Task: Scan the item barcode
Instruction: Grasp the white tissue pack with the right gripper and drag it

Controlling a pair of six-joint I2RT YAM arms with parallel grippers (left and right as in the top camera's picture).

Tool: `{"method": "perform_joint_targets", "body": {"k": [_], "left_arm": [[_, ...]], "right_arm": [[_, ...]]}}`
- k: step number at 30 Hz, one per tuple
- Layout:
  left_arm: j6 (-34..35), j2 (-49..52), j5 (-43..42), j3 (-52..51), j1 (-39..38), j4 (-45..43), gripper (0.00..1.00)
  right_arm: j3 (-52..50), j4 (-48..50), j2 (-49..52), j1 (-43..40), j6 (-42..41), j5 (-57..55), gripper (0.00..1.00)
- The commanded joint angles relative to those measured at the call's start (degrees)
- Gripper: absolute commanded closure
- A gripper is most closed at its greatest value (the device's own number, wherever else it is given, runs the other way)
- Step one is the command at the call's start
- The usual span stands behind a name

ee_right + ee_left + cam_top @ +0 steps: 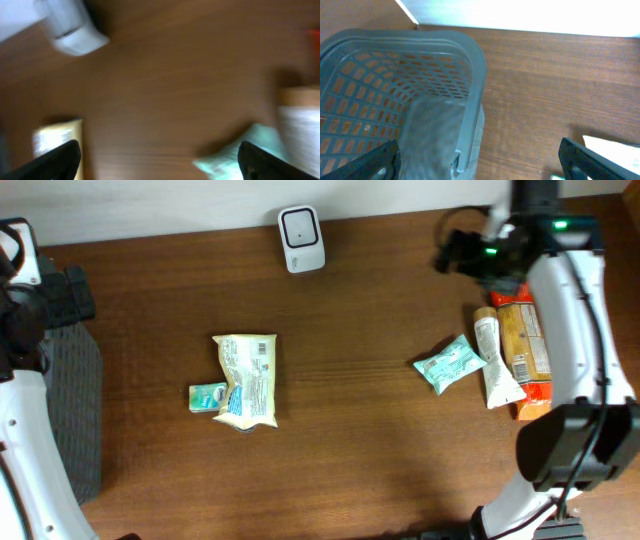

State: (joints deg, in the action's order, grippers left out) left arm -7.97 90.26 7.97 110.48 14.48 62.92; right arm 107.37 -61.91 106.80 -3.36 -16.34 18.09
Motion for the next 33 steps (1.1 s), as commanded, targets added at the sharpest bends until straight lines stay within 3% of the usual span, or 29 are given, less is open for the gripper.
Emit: {"method": "perform_joint_targets", "body": {"k": [1, 6, 10, 15, 19, 20, 24, 25, 28, 31, 32, 33], "left_arm": [[-0.9, -0.2, 0.0, 0.3, 0.2, -0.2, 0.01], [-0.9, -0.2, 0.0, 0.3, 0.2, -0.2, 0.01], [-0.9, -0.2, 0.0, 0.3, 0.2, -0.2, 0.01], [-0.9, -0.2, 0.0, 0.3, 0.2, -0.2, 0.01], [-0.9, -0.2, 0.0, 0.3, 0.2, -0.2, 0.01], [-0.9, -0.2, 0.0, 0.3, 0.2, -0.2, 0.01], [-0.9, -0.2, 0.0, 0.3, 0.2, -0.2, 0.01], [-0.9, -0.2, 0.0, 0.3, 0.2, -0.2, 0.01], [-0.9, -0.2, 0.0, 0.3, 0.2, -0.2, 0.01], [-0.9, -0.2, 0.0, 0.3, 0.2, -0.2, 0.01], [-0.9, -0.2, 0.0, 0.3, 0.2, -0.2, 0.01], [-0.9, -0.2, 0.0, 0.3, 0.2, -0.2, 0.01]], "right_arm": [[-3.5, 3.5, 4.9, 11.0, -1.0, 10.4, 0.02], [-4.5, 8.7, 16.5, 27.1, -7.7, 10.7, 0.11], [-4.5, 10.6, 22.4, 33.0, -8.3, 13.7, 0.14], [-6.8, 11.8, 23.9, 38.7, -10.6, 13.9, 0.37], [-9.4, 12.5, 23.9, 43.1, -12.7, 13.9, 0.48], [-9.4, 11.8, 23.9, 43.1, -12.7, 13.9, 0.53], [-9.4, 8.5, 23.8, 42.2, -10.8, 12.9, 0.91], [-9.3, 7.2, 23.7, 41.1, -8.0, 13.0, 0.93], [-6.5, -0.1, 23.6, 35.4, 9.4, 11.6, 0.93], [-2.1, -4.9, 23.6, 29.0, 21.6, 4.1, 0.90], [-0.5, -5.0, 23.6, 26.8, 23.5, 1.7, 0.74], [1.4, -5.5, 23.6, 24.6, 23.4, 0.7, 0.38]]}}
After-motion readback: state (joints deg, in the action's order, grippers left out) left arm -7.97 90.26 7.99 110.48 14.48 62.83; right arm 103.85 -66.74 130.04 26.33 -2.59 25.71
